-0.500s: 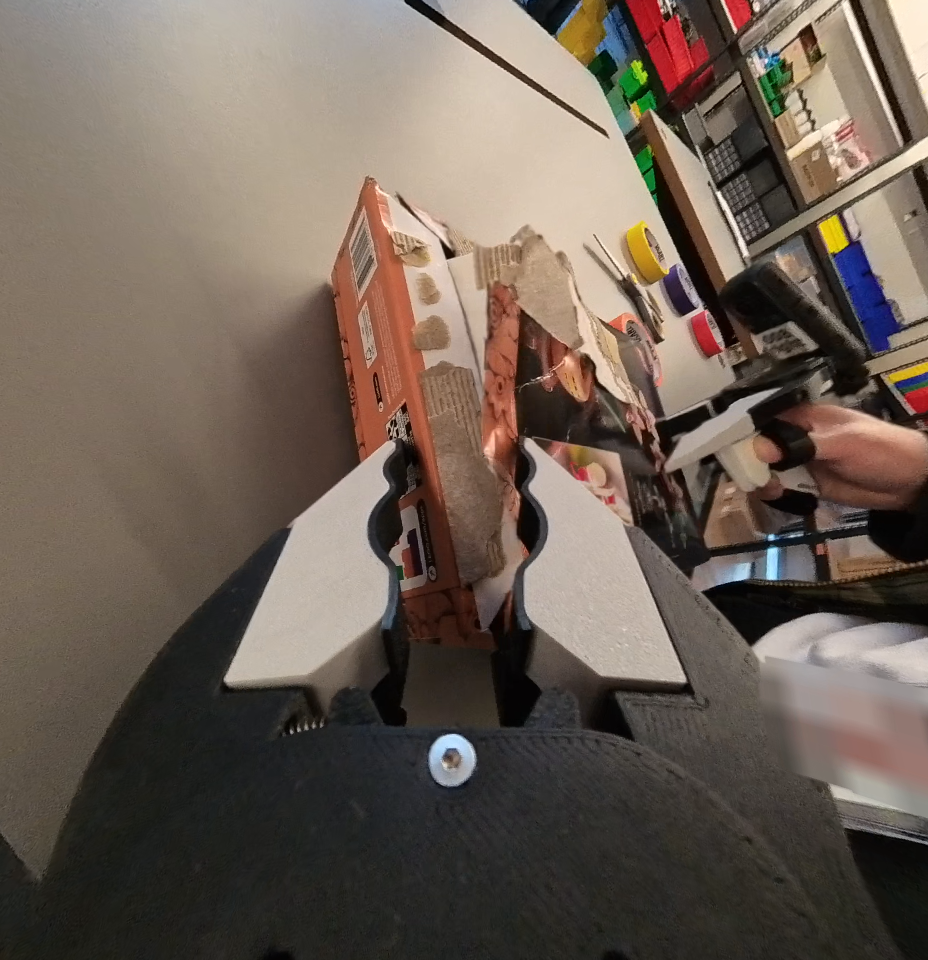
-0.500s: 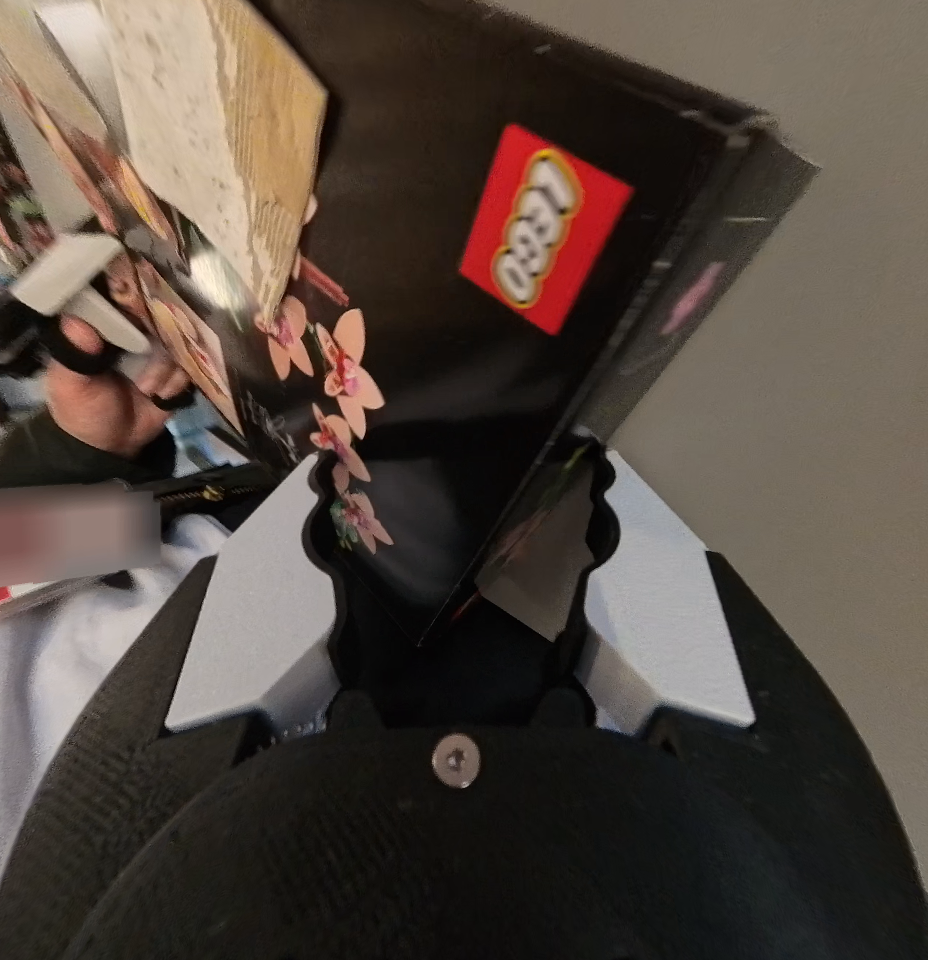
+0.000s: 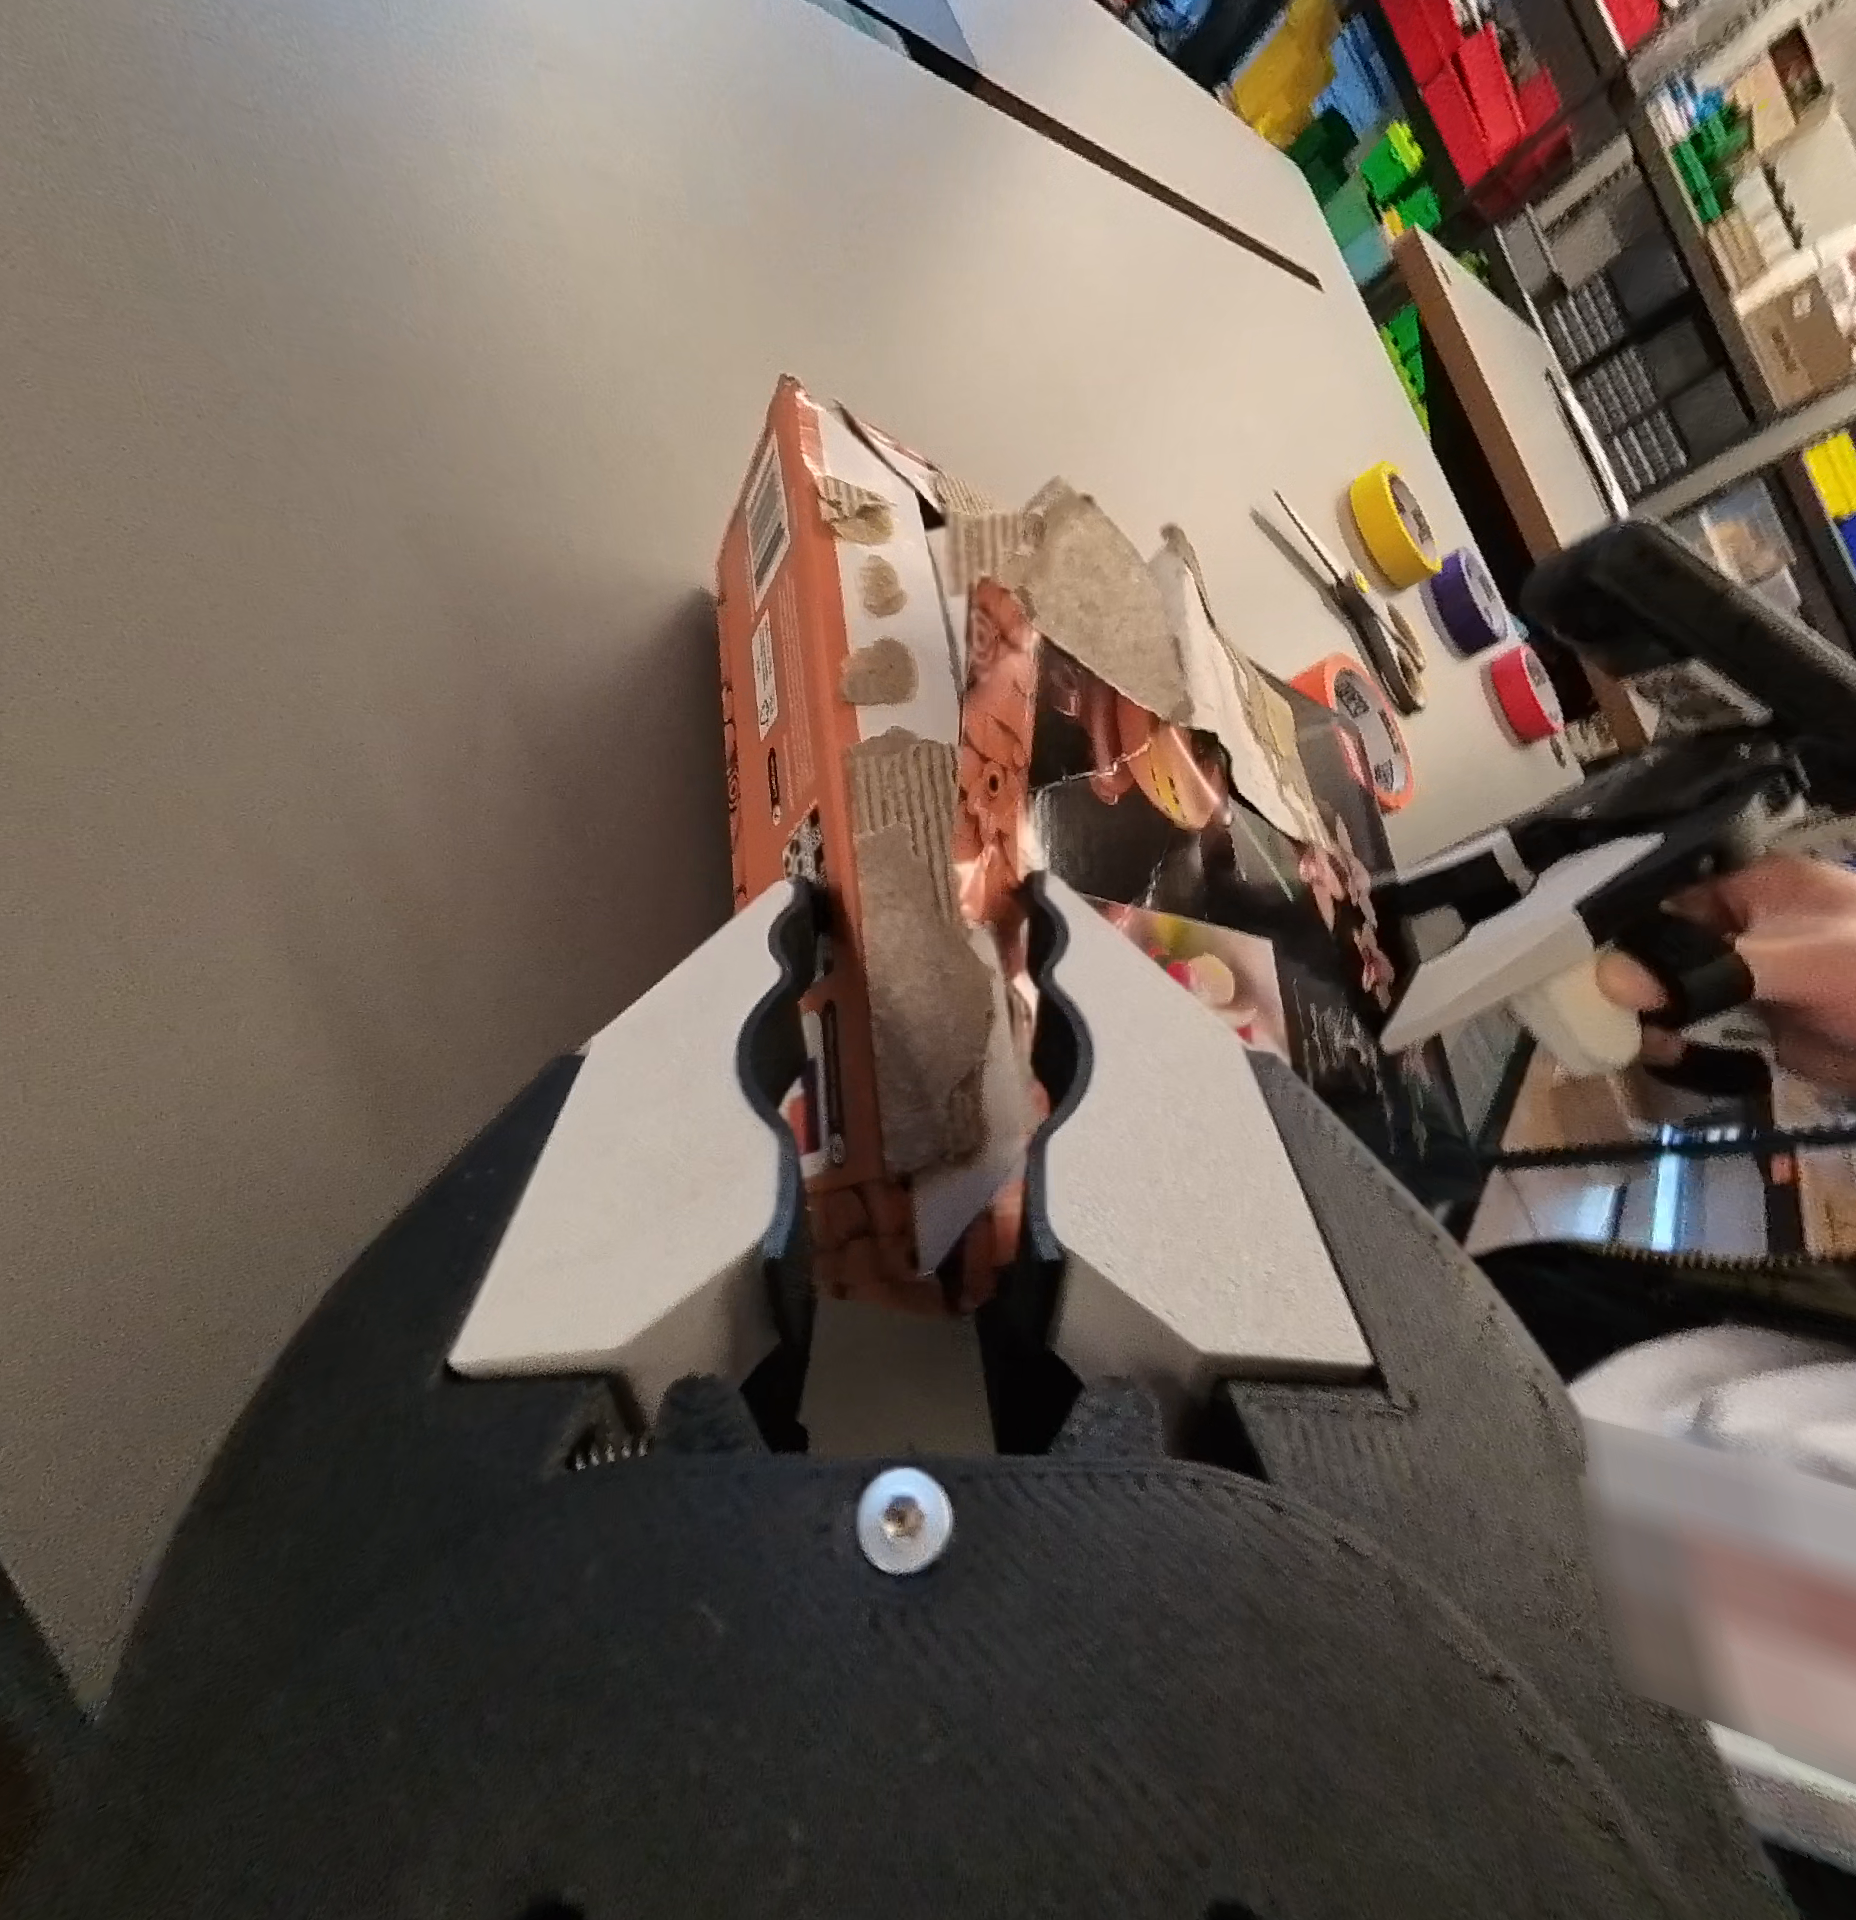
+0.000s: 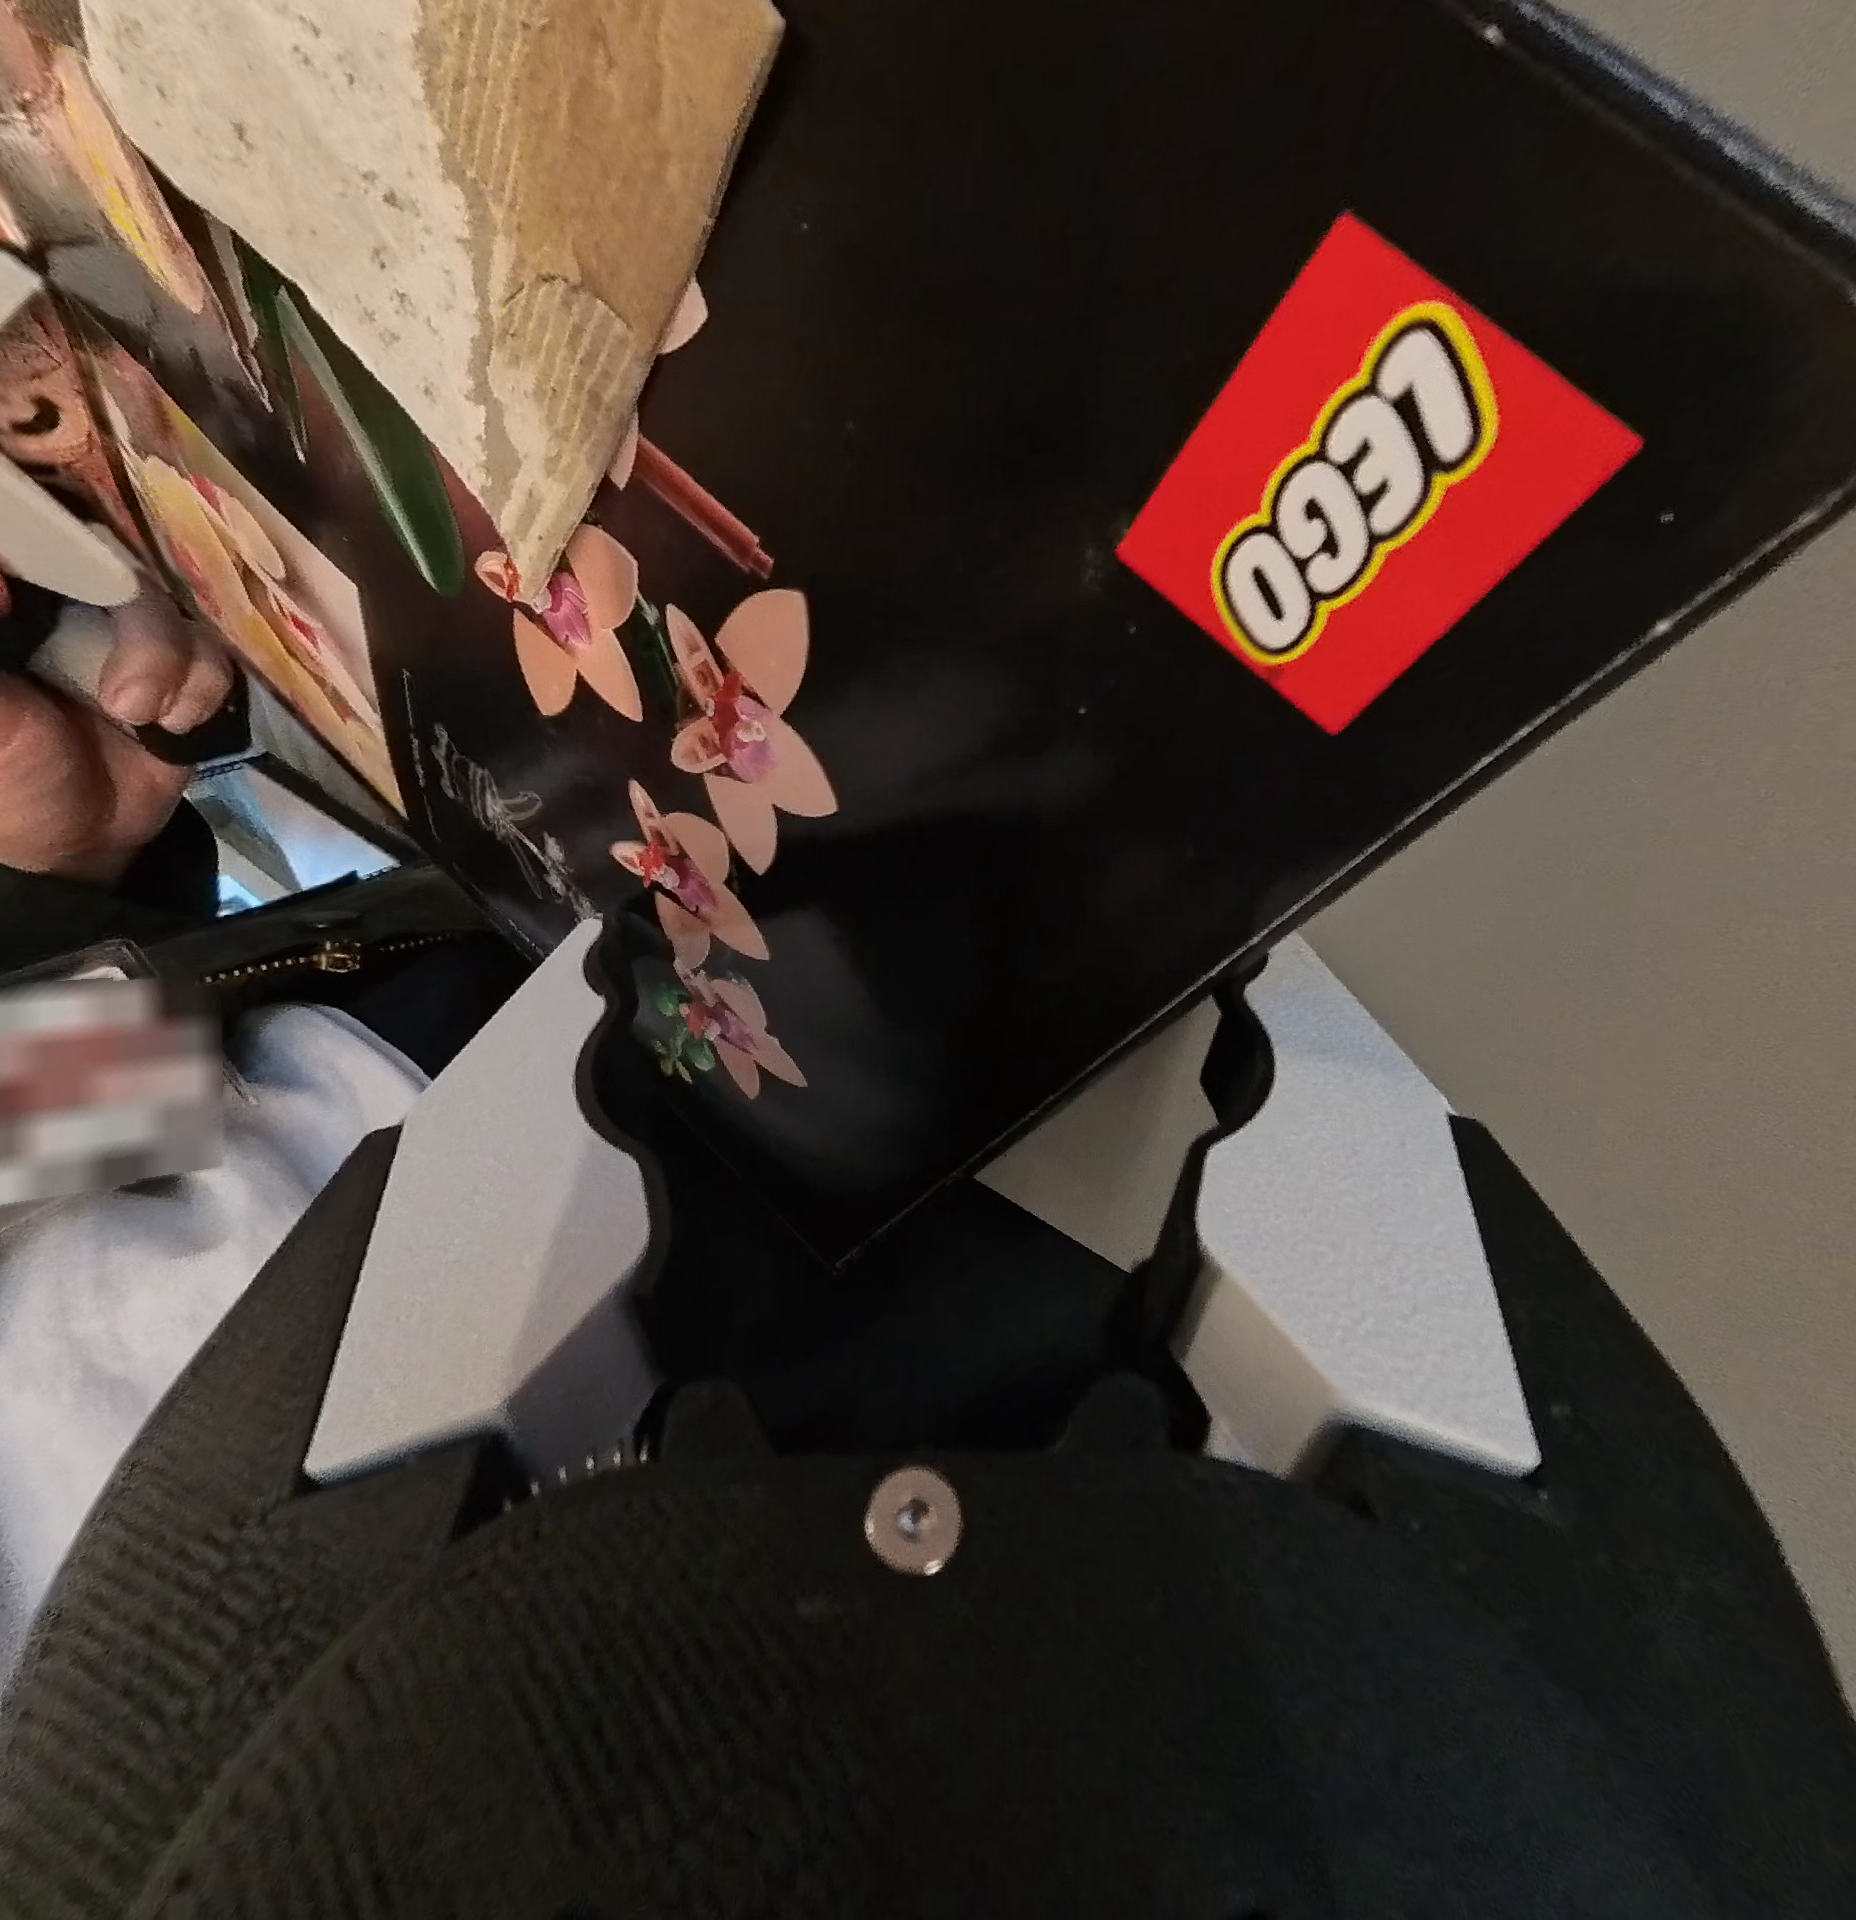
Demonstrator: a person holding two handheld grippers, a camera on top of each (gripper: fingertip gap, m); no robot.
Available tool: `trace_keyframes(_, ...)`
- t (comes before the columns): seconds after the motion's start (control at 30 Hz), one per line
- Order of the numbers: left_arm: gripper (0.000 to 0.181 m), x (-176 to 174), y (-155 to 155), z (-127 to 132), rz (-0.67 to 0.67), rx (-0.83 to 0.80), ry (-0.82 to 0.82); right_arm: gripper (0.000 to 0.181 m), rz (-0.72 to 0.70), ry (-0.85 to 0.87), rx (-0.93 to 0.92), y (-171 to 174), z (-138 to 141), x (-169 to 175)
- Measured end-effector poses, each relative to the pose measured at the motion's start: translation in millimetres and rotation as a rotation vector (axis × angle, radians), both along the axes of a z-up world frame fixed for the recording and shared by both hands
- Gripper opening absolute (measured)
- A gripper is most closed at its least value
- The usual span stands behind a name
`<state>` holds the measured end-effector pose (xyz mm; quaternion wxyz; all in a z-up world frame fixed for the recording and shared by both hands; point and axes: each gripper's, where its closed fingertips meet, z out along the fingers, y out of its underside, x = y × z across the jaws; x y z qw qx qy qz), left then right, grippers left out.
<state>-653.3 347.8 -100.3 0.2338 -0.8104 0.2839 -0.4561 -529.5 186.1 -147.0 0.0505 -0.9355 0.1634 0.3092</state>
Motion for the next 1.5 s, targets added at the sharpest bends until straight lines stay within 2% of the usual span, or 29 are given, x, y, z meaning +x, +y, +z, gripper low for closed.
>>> trace_keyframes(0.13,0.056,8,2,5,-0.04,0.09,0.06,0.109,0.001,0.03,-0.024,1,1,-4)
trace_keyframes(0.37,0.052,6,0,5,-0.065,0.088,0.075,0.106,-0.003,0.047,-0.021,0,1,-3)
trace_keyframes(0.57,0.045,-3,6,7,-0.039,-0.145,-0.096,0.106,0.018,0.054,-0.024,0,1,-3)
trace_keyframes(0.73,0.053,-3,0,-3,-0.079,0.057,0.064,0.107,0.018,0.043,-0.028,0,1,-4)
trace_keyframes(0.9,0.051,2,-5,-11,-0.121,0.125,0.127,0.106,0.022,0.057,-0.061,-5,4,1)
trace_keyframes(0.97,0.046,3,-7,-12,-0.146,0.103,0.098,0.094,0.054,0.083,-0.12,-15,7,7)
trace_keyframes(1.03,0.045,5,-6,-12,-0.166,0.095,0.085,0.066,0.089,0.161,-0.23,-30,18,10)
trace_keyframes(1.1,0.045,9,-5,-11,-0.182,0.091,0.094,0.065,0.066,0.212,-0.299,-33,31,18)
trace_keyframes(1.17,0.046,13,-5,-12,-0.206,0.094,0.111,0.065,0.076,0.223,-0.264,-21,47,29)
trace_keyframes(1.23,0.046,16,-5,-13,-0.211,0.11,0.117,0.059,0.152,0.178,-0.225,-7,65,40)
trace_keyframes(1.3,0.047,17,-5,-13,-0.211,0.115,0.111,0.053,0.163,0.177,-0.089,34,91,37)
trace_keyframes(1.37,0.047,18,-5,-14,-0.207,0.116,0.106,0.048,0.19,0.192,0.157,92,122,20)
trace_keyframes(1.43,0.047,18,-5,-14,-0.204,0.126,0.107,0.04,0.297,0.272,0.349,137,149,-16)
trace_keyframes(1.5,0.047,18,-5,-14,-0.207,0.128,0.112,0.019,0.47,0.309,0.363,160,146,-45)
